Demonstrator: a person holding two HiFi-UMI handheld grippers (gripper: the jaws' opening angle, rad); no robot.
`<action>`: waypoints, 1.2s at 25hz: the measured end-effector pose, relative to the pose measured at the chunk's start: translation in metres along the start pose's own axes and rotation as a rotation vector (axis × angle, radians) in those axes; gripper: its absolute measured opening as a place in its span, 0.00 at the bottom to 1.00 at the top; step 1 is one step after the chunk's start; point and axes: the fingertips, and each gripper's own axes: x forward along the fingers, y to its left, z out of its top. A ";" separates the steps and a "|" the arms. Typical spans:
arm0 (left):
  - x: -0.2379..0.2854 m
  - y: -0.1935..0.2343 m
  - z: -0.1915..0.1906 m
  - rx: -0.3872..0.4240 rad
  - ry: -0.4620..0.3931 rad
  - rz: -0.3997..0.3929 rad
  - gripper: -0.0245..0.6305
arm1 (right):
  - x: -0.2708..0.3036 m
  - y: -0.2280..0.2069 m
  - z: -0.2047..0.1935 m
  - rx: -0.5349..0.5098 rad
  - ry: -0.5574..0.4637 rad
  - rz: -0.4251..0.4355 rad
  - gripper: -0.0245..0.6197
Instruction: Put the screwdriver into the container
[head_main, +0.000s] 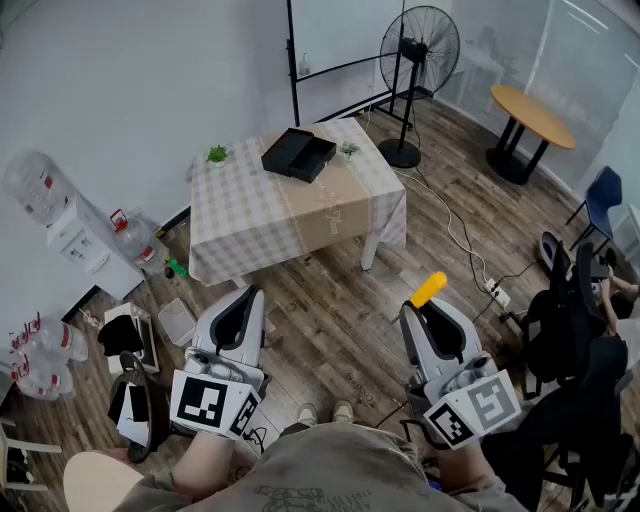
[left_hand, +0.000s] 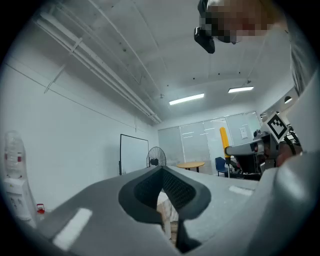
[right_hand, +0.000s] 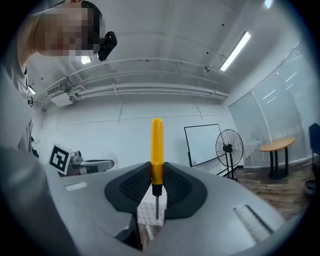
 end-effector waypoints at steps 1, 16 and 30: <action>0.002 -0.001 -0.001 -0.004 0.004 0.004 0.04 | -0.001 -0.004 0.000 -0.002 0.000 -0.010 0.19; 0.025 -0.029 -0.011 0.006 0.025 0.015 0.04 | -0.014 -0.039 -0.021 0.030 0.046 0.005 0.20; 0.075 0.008 -0.033 -0.007 0.028 0.035 0.04 | 0.049 -0.074 -0.039 0.084 0.081 -0.007 0.19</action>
